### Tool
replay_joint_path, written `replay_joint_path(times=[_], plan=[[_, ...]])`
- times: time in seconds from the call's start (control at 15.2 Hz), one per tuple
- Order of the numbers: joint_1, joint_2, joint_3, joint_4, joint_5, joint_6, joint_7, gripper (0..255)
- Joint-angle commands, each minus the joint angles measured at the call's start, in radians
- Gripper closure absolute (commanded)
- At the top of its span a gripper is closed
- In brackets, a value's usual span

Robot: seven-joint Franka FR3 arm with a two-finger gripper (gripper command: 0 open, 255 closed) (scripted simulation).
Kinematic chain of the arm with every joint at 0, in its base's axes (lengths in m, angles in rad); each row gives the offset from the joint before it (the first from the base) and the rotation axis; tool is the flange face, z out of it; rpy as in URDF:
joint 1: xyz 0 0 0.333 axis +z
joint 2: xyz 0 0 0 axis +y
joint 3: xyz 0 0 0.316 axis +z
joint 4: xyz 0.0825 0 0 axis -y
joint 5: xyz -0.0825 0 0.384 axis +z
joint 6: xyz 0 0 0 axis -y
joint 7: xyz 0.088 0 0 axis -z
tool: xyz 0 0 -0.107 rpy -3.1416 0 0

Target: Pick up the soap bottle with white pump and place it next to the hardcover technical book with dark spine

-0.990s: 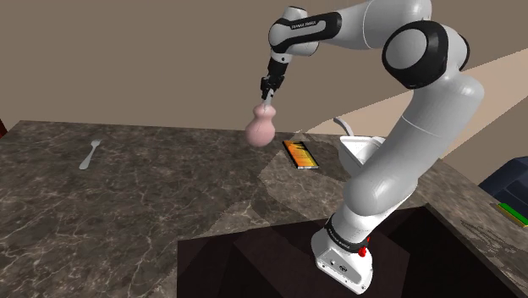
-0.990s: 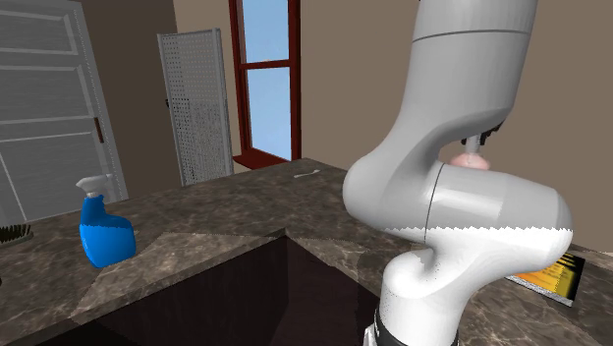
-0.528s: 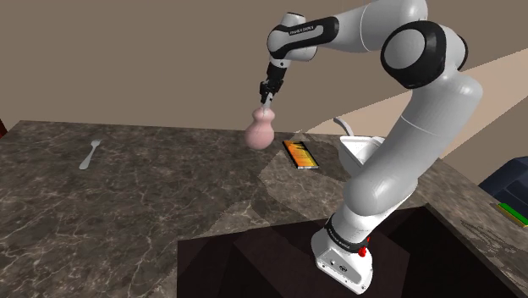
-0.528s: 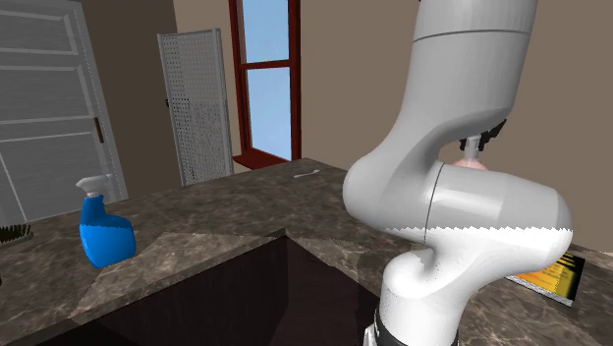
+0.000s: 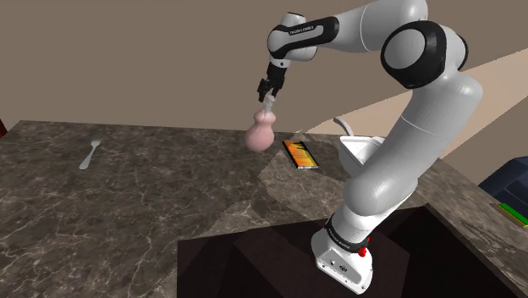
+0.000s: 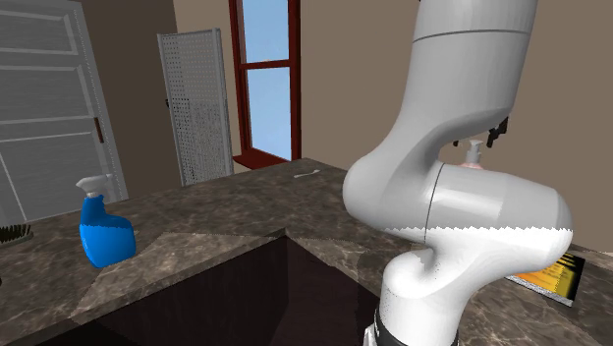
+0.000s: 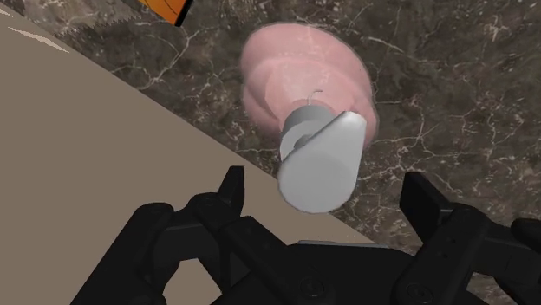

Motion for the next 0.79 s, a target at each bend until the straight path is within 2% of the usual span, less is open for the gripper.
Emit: replay_joint_path(times=[0.0, 0.26, 0.73], plan=[[0.0, 0.0, 0.0, 0.0, 0.0, 0.0, 0.0, 0], [-0.001, -0.039, 0.0, 0.08, -0.001, -0.119, 0.001, 0], [-0.001, -0.039, 0.0, 0.08, -0.001, -0.119, 0.001, 0]])
